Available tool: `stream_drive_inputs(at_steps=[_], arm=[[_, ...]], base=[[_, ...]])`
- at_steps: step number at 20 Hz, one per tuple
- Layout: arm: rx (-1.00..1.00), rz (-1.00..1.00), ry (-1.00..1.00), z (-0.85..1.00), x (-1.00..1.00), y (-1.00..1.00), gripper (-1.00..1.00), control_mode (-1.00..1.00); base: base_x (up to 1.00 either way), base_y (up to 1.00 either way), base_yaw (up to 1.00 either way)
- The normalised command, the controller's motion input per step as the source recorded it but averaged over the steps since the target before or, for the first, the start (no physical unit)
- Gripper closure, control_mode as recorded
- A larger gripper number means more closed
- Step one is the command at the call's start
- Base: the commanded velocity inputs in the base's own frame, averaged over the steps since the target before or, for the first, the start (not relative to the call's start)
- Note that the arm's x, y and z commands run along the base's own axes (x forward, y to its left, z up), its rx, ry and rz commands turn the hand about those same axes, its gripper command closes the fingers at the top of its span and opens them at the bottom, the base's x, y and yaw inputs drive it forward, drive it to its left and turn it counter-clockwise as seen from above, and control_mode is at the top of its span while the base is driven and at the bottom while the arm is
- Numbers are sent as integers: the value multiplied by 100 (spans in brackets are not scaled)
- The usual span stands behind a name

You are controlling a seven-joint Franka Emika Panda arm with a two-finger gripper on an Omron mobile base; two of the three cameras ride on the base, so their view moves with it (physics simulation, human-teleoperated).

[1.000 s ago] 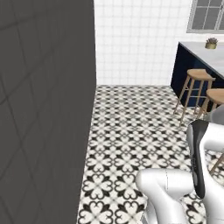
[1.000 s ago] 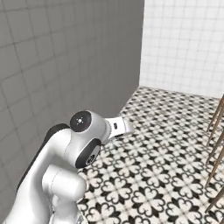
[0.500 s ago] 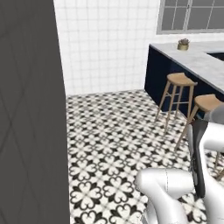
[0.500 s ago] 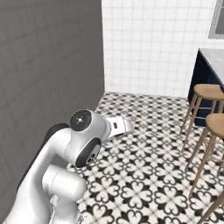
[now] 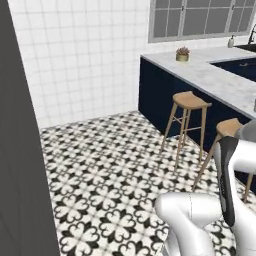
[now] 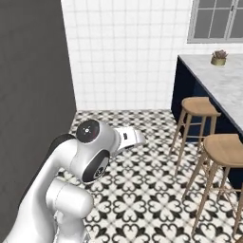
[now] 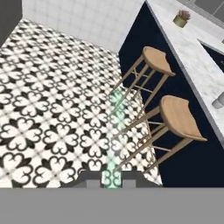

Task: Take a straw from the drawer in front and place it inside the glass cup on the dining counter.

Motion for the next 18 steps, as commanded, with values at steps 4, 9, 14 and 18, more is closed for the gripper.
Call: stream_drive_inputs(at_steps=[4,9,14,18], arm=[[0,0,0,0,0,0,100,100],[0,0,0,0,0,0,100,100],[0,0,0,0,0,0,100,100],[0,0,0,0,0,0,100,100]], base=[[94,14,-41],[89,20,-46],[88,38,-46],[82,35,-46]])
